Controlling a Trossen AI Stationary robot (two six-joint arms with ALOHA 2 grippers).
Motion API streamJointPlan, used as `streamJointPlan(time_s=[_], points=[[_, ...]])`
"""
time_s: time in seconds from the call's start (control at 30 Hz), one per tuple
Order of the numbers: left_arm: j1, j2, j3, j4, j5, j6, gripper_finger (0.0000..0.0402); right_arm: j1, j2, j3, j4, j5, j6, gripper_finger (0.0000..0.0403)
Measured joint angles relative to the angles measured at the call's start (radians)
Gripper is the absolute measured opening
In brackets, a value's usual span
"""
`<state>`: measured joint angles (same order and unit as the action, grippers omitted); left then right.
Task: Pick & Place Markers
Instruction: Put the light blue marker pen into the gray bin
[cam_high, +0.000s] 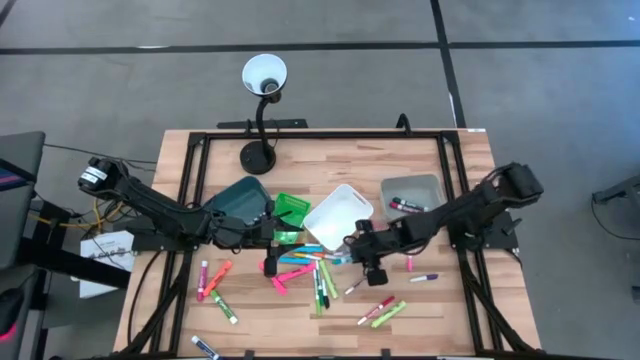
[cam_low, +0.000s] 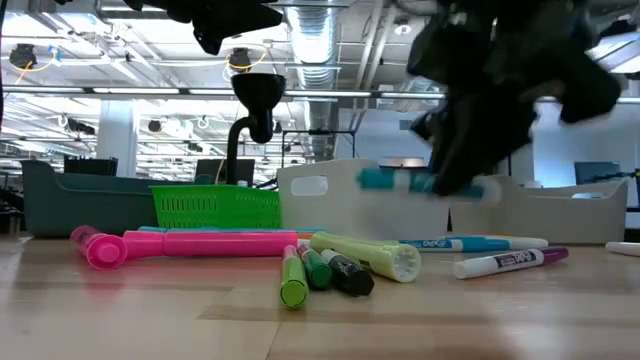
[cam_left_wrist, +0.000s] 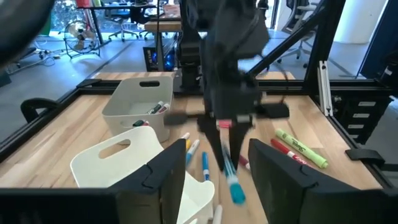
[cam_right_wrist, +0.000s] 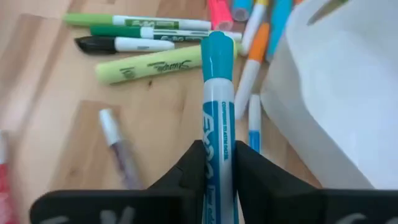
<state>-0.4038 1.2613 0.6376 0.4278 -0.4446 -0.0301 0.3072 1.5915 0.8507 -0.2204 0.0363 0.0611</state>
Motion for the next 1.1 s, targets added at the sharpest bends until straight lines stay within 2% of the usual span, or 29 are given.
streamJointPlan(time_s=[0.07, 0.17, 0.33, 0.5, 0.63, 0.77, 0.9, 1.1], points=[[0.0, 0.0, 0.0, 0.0, 0.0, -0.01, 0.0171, 0.005, -0.06, 0.014, -0.118, 0.021, 0.048, 0.0068], [0.0, 0.0, 0.0, 0.0, 0.0, -0.012, 0.017, 0.016, -0.17, 0.037, -0.271, 0.135, 0.08, 0.0076], [0.0, 0.0, 0.0, 0.0, 0.0, -0.012, 0.0168, 0.011, -0.346, 0.037, -0.54, 0.332, 0.12, 0.0062], [0.0, 0.0, 0.0, 0.0, 0.0, -0.012, 0.0168, -0.06, -0.474, 0.022, -0.75, 0.445, 0.286, 0.0062], [0.0, 0.0, 0.0, 0.0, 0.0, -0.012, 0.0165, -0.154, -0.529, -0.052, -0.752, 0.426, 0.406, 0.0066], [0.0, 0.0, 0.0, 0.0, 0.0, -0.012, 0.0163, -0.222, -0.527, -0.127, -0.76, 0.393, 0.429, 0.0066], [0.0, 0.0, 0.0, 0.0, 0.0, -0.012, 0.0164, -0.282, -0.487, -0.167, -0.737, 0.349, 0.429, 0.0066], [0.0, 0.0, 0.0, 0.0, 0.0, -0.012, 0.0159, -0.354, -0.391, -0.17, -0.672, 0.353, 0.389, 0.0066]])
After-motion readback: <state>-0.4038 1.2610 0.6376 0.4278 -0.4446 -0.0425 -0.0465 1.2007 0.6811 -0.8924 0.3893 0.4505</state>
